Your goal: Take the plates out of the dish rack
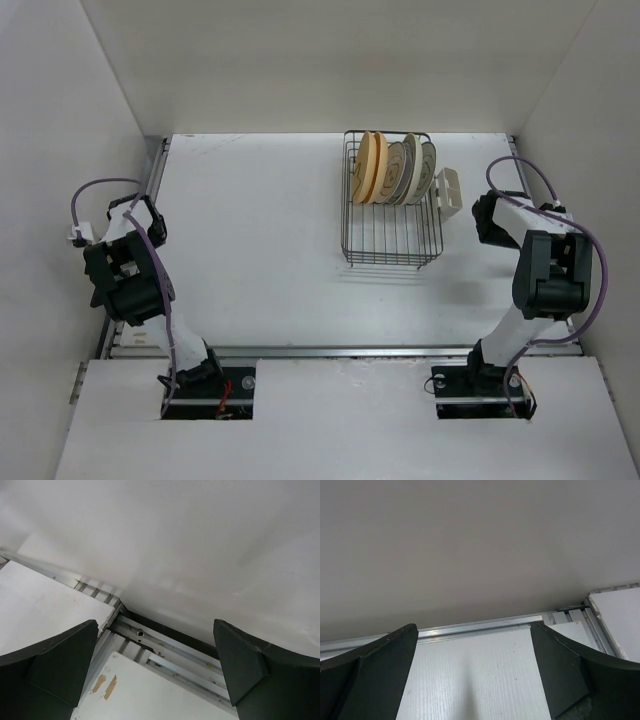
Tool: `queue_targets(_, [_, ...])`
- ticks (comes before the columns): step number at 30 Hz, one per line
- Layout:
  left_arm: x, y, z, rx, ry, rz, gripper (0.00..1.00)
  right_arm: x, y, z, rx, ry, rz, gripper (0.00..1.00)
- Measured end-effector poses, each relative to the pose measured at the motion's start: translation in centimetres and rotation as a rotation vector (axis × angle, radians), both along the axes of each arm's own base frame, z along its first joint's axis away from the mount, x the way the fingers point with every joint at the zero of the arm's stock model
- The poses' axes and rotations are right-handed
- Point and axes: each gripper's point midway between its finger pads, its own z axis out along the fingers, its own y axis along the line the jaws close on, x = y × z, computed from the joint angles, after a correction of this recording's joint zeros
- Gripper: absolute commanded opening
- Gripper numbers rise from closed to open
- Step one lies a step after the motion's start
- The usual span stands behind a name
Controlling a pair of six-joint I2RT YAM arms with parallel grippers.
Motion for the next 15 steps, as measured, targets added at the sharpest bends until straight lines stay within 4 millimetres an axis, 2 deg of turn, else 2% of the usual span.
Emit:
queue_targets(5, [0.0,0.0,0.0,-0.004,0.009,-0.002,1.00,0.0,0.0,0.0,0.000,0.000,0.000,1.00])
queue_targets(8, [0.7,0.2,0.9,-0.026,0.052,-0.022,1.00,0.4,0.0,0.4,0.001,0.002,0.002,1.00])
queue_targets(11, [3.1,1.3,3.4,-0.031,0.090,-0.057,1.00,1.3,-0.1,1.6,0.002,-0.005,0.007,1.00])
queue_targets(15, [6.5,2.6,8.4,-0.050,0.145,-0.118,1.00,2.3,0.0,3.9,0.003,-0.015,0.024,1.00])
